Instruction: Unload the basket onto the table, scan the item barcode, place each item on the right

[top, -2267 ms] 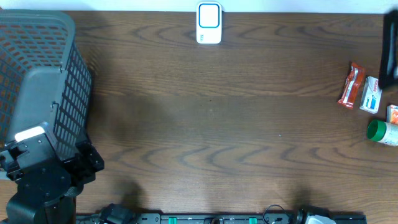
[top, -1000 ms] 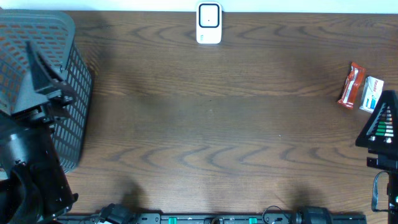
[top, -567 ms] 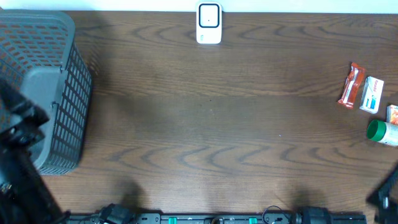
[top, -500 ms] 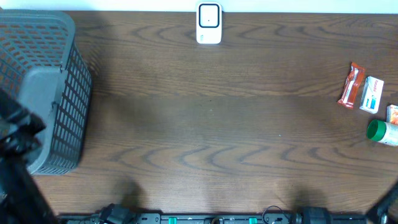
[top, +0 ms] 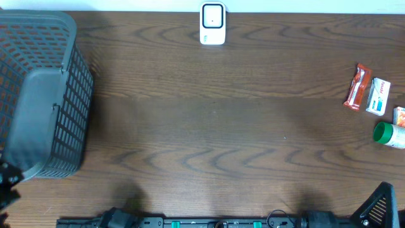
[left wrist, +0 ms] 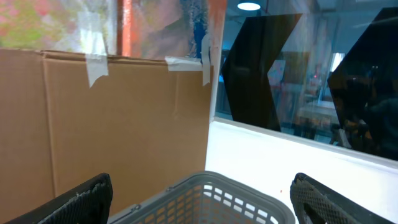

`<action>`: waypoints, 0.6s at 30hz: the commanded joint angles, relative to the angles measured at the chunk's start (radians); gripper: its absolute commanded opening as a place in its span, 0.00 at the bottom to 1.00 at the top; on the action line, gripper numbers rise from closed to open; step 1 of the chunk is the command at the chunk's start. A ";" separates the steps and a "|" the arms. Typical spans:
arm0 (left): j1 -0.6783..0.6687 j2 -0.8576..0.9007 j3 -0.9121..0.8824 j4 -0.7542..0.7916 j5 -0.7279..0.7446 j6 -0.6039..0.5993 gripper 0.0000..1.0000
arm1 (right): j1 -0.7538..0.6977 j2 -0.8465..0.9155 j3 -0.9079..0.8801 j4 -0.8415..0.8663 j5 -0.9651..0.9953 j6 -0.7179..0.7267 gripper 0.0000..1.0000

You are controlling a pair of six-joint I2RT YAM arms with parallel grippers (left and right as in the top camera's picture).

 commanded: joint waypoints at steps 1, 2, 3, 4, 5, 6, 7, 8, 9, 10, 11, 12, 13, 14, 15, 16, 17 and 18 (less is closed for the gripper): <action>0.015 -0.061 -0.016 -0.034 -0.017 -0.020 0.91 | 0.010 -0.001 -0.038 0.028 0.050 0.051 0.99; 0.022 -0.079 -0.019 -0.046 -0.019 -0.020 0.92 | 0.010 -0.001 -0.053 0.044 0.072 0.051 0.99; 0.027 -0.097 -0.020 -0.063 -0.039 -0.030 0.91 | 0.010 -0.001 -0.066 0.051 0.087 0.051 0.99; 0.030 -0.114 -0.020 -0.092 -0.086 -0.050 0.92 | 0.010 -0.001 -0.077 0.052 0.090 0.051 0.99; 0.029 -0.127 -0.020 -0.127 -0.132 -0.065 0.92 | 0.010 -0.001 -0.086 0.052 0.089 0.051 0.99; 0.029 -0.136 -0.020 -0.165 -0.166 -0.074 0.91 | 0.010 -0.001 -0.095 0.052 0.084 0.058 0.99; 0.027 -0.149 -0.022 -0.208 -0.189 -0.083 0.91 | 0.010 -0.001 -0.103 0.051 0.080 0.089 0.99; 0.028 -0.161 -0.026 -0.222 -0.191 -0.095 0.91 | 0.010 -0.001 -0.108 0.050 0.077 0.120 0.99; 0.028 -0.171 -0.030 -0.226 -0.191 -0.100 0.92 | 0.010 -0.001 -0.114 0.049 0.073 0.164 0.99; 0.028 -0.175 -0.032 -0.227 -0.192 -0.102 0.91 | 0.010 -0.001 -0.123 0.049 0.069 0.208 0.99; 0.030 -0.177 -0.032 -0.237 -0.192 -0.102 0.91 | 0.010 -0.001 -0.132 0.049 0.066 0.240 0.99; 0.030 -0.177 -0.032 -0.243 -0.192 -0.102 0.91 | 0.010 -0.001 -0.143 0.049 0.056 0.261 0.99; 0.030 -0.177 -0.032 -0.251 -0.191 -0.108 0.91 | 0.010 -0.001 -0.159 0.049 0.042 0.269 0.99; 0.030 -0.177 -0.032 -0.253 -0.191 -0.119 0.92 | 0.010 0.000 -0.179 0.050 0.026 0.268 0.99; 0.030 -0.177 -0.032 -0.255 -0.191 -0.130 0.92 | 0.010 0.000 -0.203 0.056 0.015 0.268 0.99; 0.030 -0.177 -0.032 -0.256 -0.191 -0.141 0.91 | 0.010 0.002 -0.234 0.070 0.006 0.268 0.99; 0.030 -0.177 -0.032 -0.260 -0.191 -0.145 0.91 | 0.010 0.002 -0.270 0.092 0.005 0.269 0.99; 0.030 -0.177 -0.032 -0.267 -0.191 -0.153 0.91 | 0.010 0.002 -0.318 0.133 -0.007 0.269 0.99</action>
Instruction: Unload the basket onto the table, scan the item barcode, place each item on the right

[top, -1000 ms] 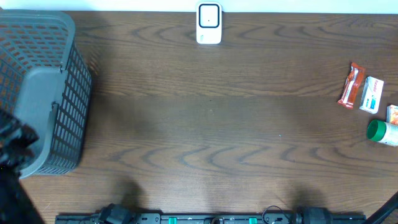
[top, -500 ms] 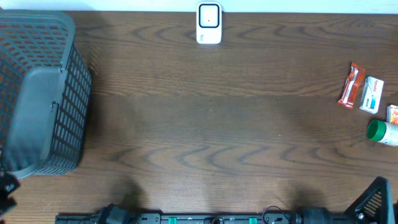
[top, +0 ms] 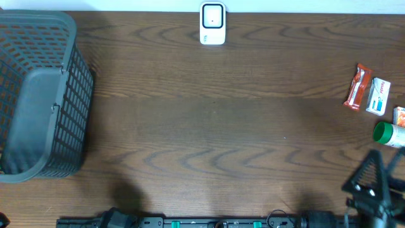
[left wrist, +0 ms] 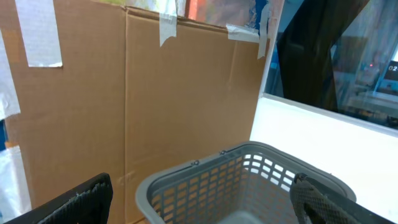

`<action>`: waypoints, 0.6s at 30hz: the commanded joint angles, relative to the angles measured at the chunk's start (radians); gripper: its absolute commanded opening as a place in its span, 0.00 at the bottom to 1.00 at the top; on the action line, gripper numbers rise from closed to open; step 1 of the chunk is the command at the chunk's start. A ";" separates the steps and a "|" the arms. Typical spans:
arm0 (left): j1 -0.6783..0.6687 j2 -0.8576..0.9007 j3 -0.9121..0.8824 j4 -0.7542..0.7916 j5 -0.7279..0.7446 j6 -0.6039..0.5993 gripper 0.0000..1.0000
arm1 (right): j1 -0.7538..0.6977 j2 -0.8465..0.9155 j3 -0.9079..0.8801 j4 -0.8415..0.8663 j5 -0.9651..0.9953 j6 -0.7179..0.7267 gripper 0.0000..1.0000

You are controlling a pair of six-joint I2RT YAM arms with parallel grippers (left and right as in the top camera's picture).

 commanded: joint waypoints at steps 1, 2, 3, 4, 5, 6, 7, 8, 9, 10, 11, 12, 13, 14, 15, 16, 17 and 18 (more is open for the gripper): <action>0.004 -0.002 -0.005 -0.017 -0.027 -0.045 0.91 | 0.010 0.002 -0.129 0.079 -0.053 0.043 0.99; 0.004 -0.002 -0.005 -0.029 -0.027 -0.051 0.91 | 0.010 0.002 -0.175 0.129 -0.069 0.043 0.99; 0.004 -0.002 -0.005 -0.040 -0.027 -0.051 0.91 | 0.010 0.002 -0.230 0.195 -0.082 0.043 0.99; 0.004 -0.002 -0.005 -0.048 -0.027 -0.051 0.92 | 0.010 0.002 -0.278 0.250 -0.082 0.042 0.99; 0.004 -0.002 -0.005 -0.051 -0.027 -0.051 0.91 | 0.010 0.002 -0.324 0.301 -0.080 0.042 0.99; 0.004 -0.002 -0.005 -0.050 -0.027 -0.051 0.92 | 0.010 0.002 -0.369 0.350 -0.075 0.041 0.99; 0.004 -0.002 -0.005 -0.050 -0.026 -0.052 0.92 | 0.010 0.002 -0.425 0.407 -0.071 0.029 0.99; 0.004 -0.002 -0.005 -0.050 -0.027 -0.055 0.92 | 0.010 0.002 -0.457 0.436 -0.071 0.018 0.99; 0.004 -0.002 -0.005 -0.050 -0.026 -0.055 0.91 | 0.010 0.002 -0.492 0.467 -0.071 0.001 0.99; 0.004 -0.002 -0.005 -0.050 -0.027 -0.055 0.92 | 0.010 0.002 -0.528 0.493 -0.071 -0.014 0.99; 0.004 -0.002 -0.005 -0.050 -0.027 -0.055 0.91 | 0.010 0.002 -0.554 0.507 -0.071 -0.022 0.99; 0.004 -0.002 -0.005 -0.050 -0.026 -0.055 0.91 | 0.010 0.002 -0.571 0.512 -0.071 -0.022 0.99; 0.004 -0.002 -0.005 -0.050 -0.026 -0.055 0.91 | 0.010 0.002 -0.589 0.511 -0.071 -0.022 0.99; 0.004 -0.002 -0.005 -0.050 -0.026 -0.060 0.91 | 0.010 0.002 -0.608 0.508 -0.070 -0.023 0.99; 0.004 -0.002 -0.005 -0.050 -0.026 -0.069 0.92 | 0.010 0.002 -0.622 0.507 -0.066 -0.022 0.99; 0.004 -0.002 -0.005 -0.051 -0.026 -0.074 0.91 | 0.010 0.002 -0.632 0.496 -0.058 -0.022 0.99; 0.004 -0.002 -0.005 -0.051 -0.026 -0.074 0.91 | 0.010 0.002 -0.630 0.457 -0.050 -0.022 0.99; 0.004 -0.002 -0.005 -0.051 -0.026 -0.074 0.91 | 0.010 0.002 -0.630 0.424 -0.042 -0.022 0.99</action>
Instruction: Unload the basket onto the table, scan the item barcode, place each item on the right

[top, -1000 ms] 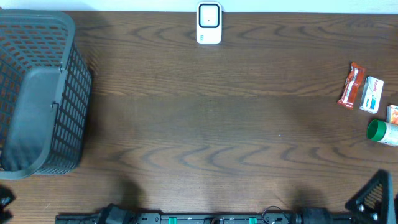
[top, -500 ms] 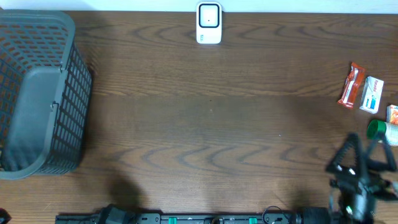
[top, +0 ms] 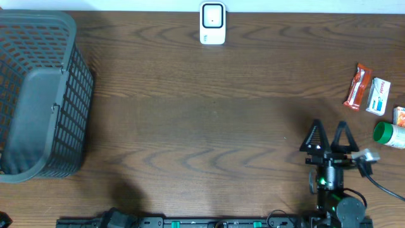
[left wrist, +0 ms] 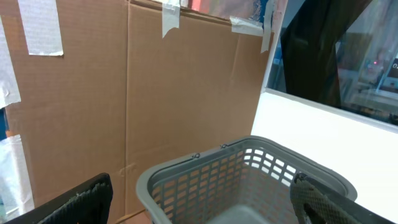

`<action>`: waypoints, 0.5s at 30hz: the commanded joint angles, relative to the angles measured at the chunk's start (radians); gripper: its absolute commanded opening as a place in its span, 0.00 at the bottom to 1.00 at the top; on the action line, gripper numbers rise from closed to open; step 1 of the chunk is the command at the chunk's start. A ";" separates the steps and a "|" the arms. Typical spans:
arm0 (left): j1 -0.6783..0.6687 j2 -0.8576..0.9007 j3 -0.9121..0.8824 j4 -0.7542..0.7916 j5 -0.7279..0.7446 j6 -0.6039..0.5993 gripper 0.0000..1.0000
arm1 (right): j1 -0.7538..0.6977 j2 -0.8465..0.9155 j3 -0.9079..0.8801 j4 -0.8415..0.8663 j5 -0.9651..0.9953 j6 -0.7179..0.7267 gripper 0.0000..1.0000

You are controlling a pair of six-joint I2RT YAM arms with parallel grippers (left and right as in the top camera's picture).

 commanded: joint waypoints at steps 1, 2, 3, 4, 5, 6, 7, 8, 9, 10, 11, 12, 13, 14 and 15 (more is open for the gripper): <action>0.004 -0.002 -0.005 0.000 -0.012 -0.018 0.91 | 0.010 -0.003 -0.007 -0.063 0.022 -0.022 0.99; 0.004 -0.002 -0.005 0.000 -0.012 -0.018 0.91 | 0.010 -0.003 -0.007 -0.094 0.024 -0.022 0.99; 0.004 -0.002 -0.005 0.000 -0.012 -0.018 0.91 | 0.010 -0.003 -0.007 -0.126 0.028 -0.022 0.99; 0.004 -0.002 -0.005 0.000 -0.012 -0.018 0.91 | 0.010 -0.003 -0.007 -0.160 0.031 -0.022 0.99; 0.004 -0.002 -0.005 0.000 -0.012 -0.018 0.91 | 0.010 -0.003 -0.007 -0.189 0.034 -0.022 0.99; 0.004 -0.002 -0.005 0.000 -0.012 -0.018 0.91 | 0.010 -0.003 -0.007 -0.216 0.035 -0.022 0.99; 0.004 -0.002 -0.005 0.000 -0.012 -0.017 0.91 | 0.010 -0.003 -0.007 -0.241 0.035 -0.022 0.99; 0.004 -0.002 -0.005 0.000 -0.013 -0.017 0.91 | 0.010 -0.003 -0.007 -0.272 0.035 -0.022 0.99; 0.004 -0.002 -0.005 0.000 -0.013 -0.017 0.91 | 0.010 -0.003 -0.007 -0.294 0.035 -0.022 0.99; 0.004 -0.002 -0.005 0.000 -0.013 -0.017 0.91 | 0.010 -0.003 -0.007 -0.323 0.035 -0.022 0.99; 0.004 -0.002 -0.005 0.000 -0.013 -0.017 0.92 | 0.010 -0.003 -0.007 -0.347 0.035 -0.022 0.99; 0.004 -0.002 -0.005 0.000 -0.013 -0.017 0.91 | 0.010 -0.003 -0.007 -0.359 0.034 -0.029 0.99; 0.004 -0.002 -0.005 0.000 -0.013 -0.017 0.91 | 0.010 0.000 -0.007 -0.357 0.029 -0.045 0.99; 0.004 -0.002 -0.005 0.000 -0.013 -0.017 0.91 | 0.010 0.000 -0.007 -0.357 0.028 -0.045 0.99; 0.004 -0.002 -0.005 0.000 -0.013 -0.017 0.91 | 0.010 0.000 -0.007 -0.357 0.029 -0.044 0.99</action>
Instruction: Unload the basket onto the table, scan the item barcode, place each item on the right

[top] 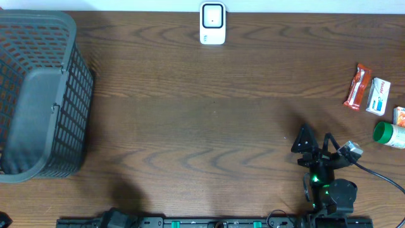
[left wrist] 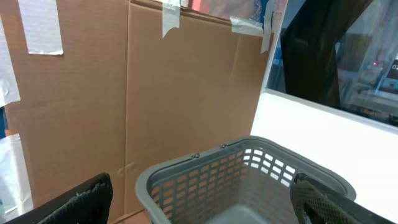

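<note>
The white barcode scanner stands at the table's far edge, in the middle. At the right edge lie the items: a red packet, a white and blue box, a green-capped bottle and a small orange-marked box. My right gripper hovers open and empty over the table, left of the bottle and apart from it. My left gripper is open and empty, its black fingers framing the basket; the overhead view does not show it.
A grey plastic basket fills the table's left end, and its rim faces the left wrist camera. A cardboard wall rises behind it. The arm bases line the front edge.
My right gripper has shifted a little to the left and turned, staying open. The left wrist view is unchanged, and none of the items has moved.
My right gripper first sat at the table's near right corner, with the left arm by the basket's near corner. Then the left arm was out of the overhead view, its camera turned toward the basket. The right gripper came inward in steps, open, to left of the bottle.
</note>
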`<action>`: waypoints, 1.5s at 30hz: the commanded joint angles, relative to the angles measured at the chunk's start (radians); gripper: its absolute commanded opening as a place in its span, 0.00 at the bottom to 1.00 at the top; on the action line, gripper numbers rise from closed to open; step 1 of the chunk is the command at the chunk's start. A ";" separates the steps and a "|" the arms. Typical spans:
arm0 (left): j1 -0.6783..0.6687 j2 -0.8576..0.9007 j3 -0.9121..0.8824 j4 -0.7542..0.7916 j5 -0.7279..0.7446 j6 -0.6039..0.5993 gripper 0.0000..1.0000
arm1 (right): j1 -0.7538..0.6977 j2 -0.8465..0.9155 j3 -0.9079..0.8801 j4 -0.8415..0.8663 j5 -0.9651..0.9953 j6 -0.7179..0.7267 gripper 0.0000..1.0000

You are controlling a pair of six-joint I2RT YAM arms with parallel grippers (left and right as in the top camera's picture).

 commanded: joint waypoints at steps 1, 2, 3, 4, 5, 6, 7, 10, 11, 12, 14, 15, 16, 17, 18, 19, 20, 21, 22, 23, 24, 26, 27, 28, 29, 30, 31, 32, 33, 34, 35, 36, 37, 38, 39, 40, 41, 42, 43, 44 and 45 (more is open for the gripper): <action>0.004 -0.002 -0.005 0.000 -0.012 -0.013 0.91 | 0.010 -0.001 -0.001 -0.001 0.011 -0.029 0.99; 0.004 -0.002 -0.005 0.000 -0.012 -0.013 0.91 | 0.010 -0.001 -0.001 -0.001 0.013 -0.029 0.99; 0.004 -0.002 -0.005 0.000 -0.012 -0.013 0.92 | 0.010 -0.001 -0.001 -0.002 0.012 -0.029 0.99; 0.004 -0.002 -0.005 0.000 -0.012 -0.013 0.91 | 0.010 -0.001 -0.001 -0.002 0.013 -0.029 0.99; 0.004 -0.002 -0.005 0.000 -0.012 -0.013 0.91 | 0.010 -0.001 -0.001 -0.002 0.013 -0.029 0.99; 0.004 -0.002 -0.005 0.000 -0.012 -0.013 0.91 | 0.010 -0.001 -0.001 -0.002 0.013 -0.029 0.99; 0.004 -0.002 -0.005 0.000 -0.012 -0.013 0.91 | 0.010 -0.001 -0.001 -0.002 0.013 -0.029 0.99; 0.004 -0.002 -0.005 0.000 -0.012 -0.013 0.91 | 0.010 -0.001 -0.001 -0.002 0.013 -0.029 0.99; 0.004 -0.002 -0.005 0.000 -0.012 -0.013 0.91 | 0.010 -0.001 -0.001 -0.002 0.013 -0.029 0.99; 0.004 -0.002 -0.005 0.000 -0.012 -0.013 0.92 | 0.010 -0.001 -0.001 -0.002 0.013 -0.029 0.99; 0.004 -0.002 -0.005 0.000 -0.012 -0.013 0.91 | 0.010 -0.001 -0.001 -0.002 0.013 -0.029 0.99; 0.004 -0.002 -0.005 0.000 -0.012 -0.013 0.91 | 0.010 -0.001 -0.001 -0.002 0.013 -0.029 0.99; 0.004 -0.002 -0.005 0.000 -0.012 -0.013 0.91 | 0.010 -0.001 -0.001 -0.002 0.013 -0.029 0.99; 0.004 -0.002 -0.005 0.000 -0.012 -0.013 0.91 | 0.010 -0.001 -0.001 -0.002 0.013 -0.029 0.99; 0.004 -0.002 -0.005 0.000 -0.012 -0.013 0.91 | 0.010 -0.001 -0.001 -0.002 0.013 -0.029 0.99; 0.004 -0.002 -0.005 0.000 -0.012 -0.013 0.91 | 0.010 -0.001 -0.001 -0.002 0.013 -0.029 0.99; 0.004 -0.002 -0.005 0.000 -0.012 -0.013 0.91 | 0.010 -0.001 -0.001 -0.002 0.013 -0.029 0.99; 0.004 -0.002 -0.005 0.000 -0.014 -0.008 0.91 | 0.010 -0.001 -0.001 -0.002 0.013 -0.029 0.99; 0.004 -0.002 -0.005 0.000 -0.021 0.014 0.91 | 0.010 -0.001 -0.001 -0.002 0.013 -0.029 0.99; 0.004 -0.002 -0.005 0.000 -0.021 0.042 0.92 | 0.010 -0.001 -0.001 -0.002 0.013 -0.029 0.99; 0.004 -0.002 -0.005 0.001 -0.020 0.061 0.92 | 0.010 -0.001 -0.001 -0.002 0.013 -0.029 0.99; 0.004 -0.002 -0.005 -0.001 -0.020 0.059 0.92 | 0.010 -0.001 -0.001 -0.002 0.013 -0.029 0.99; 0.005 -0.002 -0.006 -0.005 -0.020 0.059 0.91 | 0.010 -0.001 -0.001 -0.002 0.013 -0.029 0.99; 0.011 -0.003 -0.006 -0.008 -0.020 0.059 0.91 | 0.010 -0.001 -0.001 -0.002 0.013 -0.029 0.99; 0.018 -0.003 -0.006 -0.011 -0.020 0.059 0.91 | 0.010 -0.001 -0.001 -0.002 0.013 -0.029 0.99; 0.026 -0.003 -0.007 -0.011 -0.020 0.059 0.91 | 0.010 -0.001 -0.001 -0.002 0.013 -0.029 0.99; 0.037 -0.003 -0.008 -0.011 -0.020 0.060 0.92 | 0.010 -0.001 -0.001 -0.002 0.013 -0.029 0.99; 0.048 -0.003 -0.010 -0.011 -0.020 0.060 0.92 | 0.010 -0.001 -0.001 -0.002 0.013 -0.029 0.99; 0.057 -0.003 -0.011 -0.012 -0.024 0.061 0.92 | 0.010 -0.001 -0.001 -0.002 0.013 -0.029 0.99; 0.065 -0.003 -0.013 -0.018 -0.037 0.060 0.92 | 0.010 -0.001 -0.001 -0.002 0.013 -0.029 0.99; 0.073 -0.003 -0.014 -0.018 -0.035 0.054 0.91 | 0.010 -0.001 -0.001 -0.002 0.013 -0.029 0.99; 0.079 -0.003 -0.014 -0.020 -0.010 0.014 0.92 | 0.010 -0.001 -0.001 -0.002 0.013 -0.029 0.99; 0.085 -0.003 -0.016 -0.027 0.035 -0.042 0.91 | 0.010 -0.001 -0.001 -0.002 0.013 -0.029 0.99; 0.093 -0.005 -0.022 -0.040 0.093 -0.095 0.91 | 0.010 -0.001 -0.001 -0.002 0.013 -0.029 0.99; 0.099 -0.006 -0.033 -0.053 0.155 -0.138 0.92 | 0.010 -0.001 -0.001 -0.002 0.013 -0.029 0.99; 0.102 -0.008 -0.051 -0.059 0.211 -0.169 0.91 | 0.010 -0.001 -0.001 -0.002 0.013 -0.029 0.99; 0.103 -0.010 -0.080 -0.058 0.262 -0.199 0.92 | 0.010 -0.001 -0.001 -0.002 0.013 -0.029 0.99; 0.102 -0.010 -0.110 -0.057 0.293 -0.227 0.92 | 0.010 -0.001 -0.001 -0.002 0.013 -0.029 0.99; 0.102 -0.010 -0.147 -0.051 0.311 -0.256 0.91 | 0.010 -0.001 -0.001 -0.002 0.013 -0.029 0.99; 0.102 -0.010 -0.190 -0.042 0.311 -0.292 0.92 | 0.010 -0.001 -0.001 -0.002 0.013 -0.029 0.99; 0.102 -0.010 -0.237 -0.029 0.310 -0.323 0.91 | 0.010 -0.001 -0.001 -0.002 0.013 -0.029 0.99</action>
